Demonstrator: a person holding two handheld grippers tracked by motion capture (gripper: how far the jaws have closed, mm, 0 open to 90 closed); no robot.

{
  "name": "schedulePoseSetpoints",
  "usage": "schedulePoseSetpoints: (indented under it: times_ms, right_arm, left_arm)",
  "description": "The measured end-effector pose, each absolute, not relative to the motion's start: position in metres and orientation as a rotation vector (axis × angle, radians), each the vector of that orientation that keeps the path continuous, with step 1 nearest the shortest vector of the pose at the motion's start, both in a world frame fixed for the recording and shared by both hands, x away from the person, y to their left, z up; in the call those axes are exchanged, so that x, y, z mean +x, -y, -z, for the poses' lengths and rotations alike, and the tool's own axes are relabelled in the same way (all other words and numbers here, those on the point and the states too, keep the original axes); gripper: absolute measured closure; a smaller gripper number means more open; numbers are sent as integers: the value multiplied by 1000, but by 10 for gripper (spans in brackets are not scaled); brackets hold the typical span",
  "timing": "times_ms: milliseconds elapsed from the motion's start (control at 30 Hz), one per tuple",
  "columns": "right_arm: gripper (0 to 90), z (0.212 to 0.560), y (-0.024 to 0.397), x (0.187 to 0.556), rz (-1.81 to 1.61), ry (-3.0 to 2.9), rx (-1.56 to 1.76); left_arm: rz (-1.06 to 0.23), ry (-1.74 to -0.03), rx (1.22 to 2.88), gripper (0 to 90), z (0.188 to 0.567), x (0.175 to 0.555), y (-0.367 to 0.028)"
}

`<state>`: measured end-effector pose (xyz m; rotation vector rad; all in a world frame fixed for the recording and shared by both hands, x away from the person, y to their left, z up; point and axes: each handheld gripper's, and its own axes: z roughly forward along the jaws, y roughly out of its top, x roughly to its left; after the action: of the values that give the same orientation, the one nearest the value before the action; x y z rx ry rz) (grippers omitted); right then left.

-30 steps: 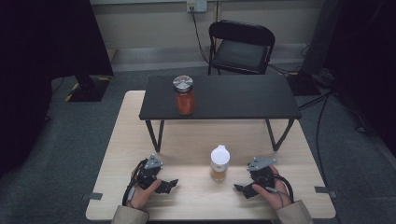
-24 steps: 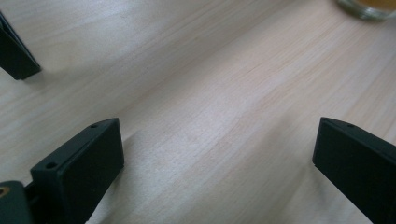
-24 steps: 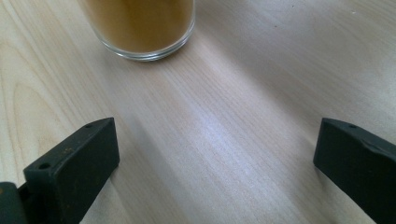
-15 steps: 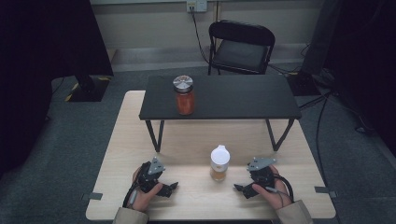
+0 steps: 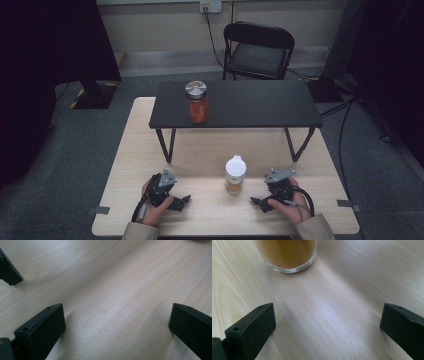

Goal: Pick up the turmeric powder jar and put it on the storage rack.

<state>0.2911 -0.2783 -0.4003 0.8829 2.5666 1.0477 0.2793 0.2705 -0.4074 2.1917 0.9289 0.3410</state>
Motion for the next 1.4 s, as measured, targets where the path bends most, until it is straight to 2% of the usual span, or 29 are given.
schedulePoseSetpoints:
  times_ms: [367,1000,1400]
  right_arm:
    - [12,397,278,297,-1115,-2581,834]
    - [12,384,250,317,-1302,-2562,750]
    - [180,402,248,329,-1440,-2531,707]
  left_arm:
    - [-341,-929,2192,1,407,279,-271]
    - [-341,-928,2192,1,407,279,-271]
    - [-341,-929,2192,1,407,279,-271]
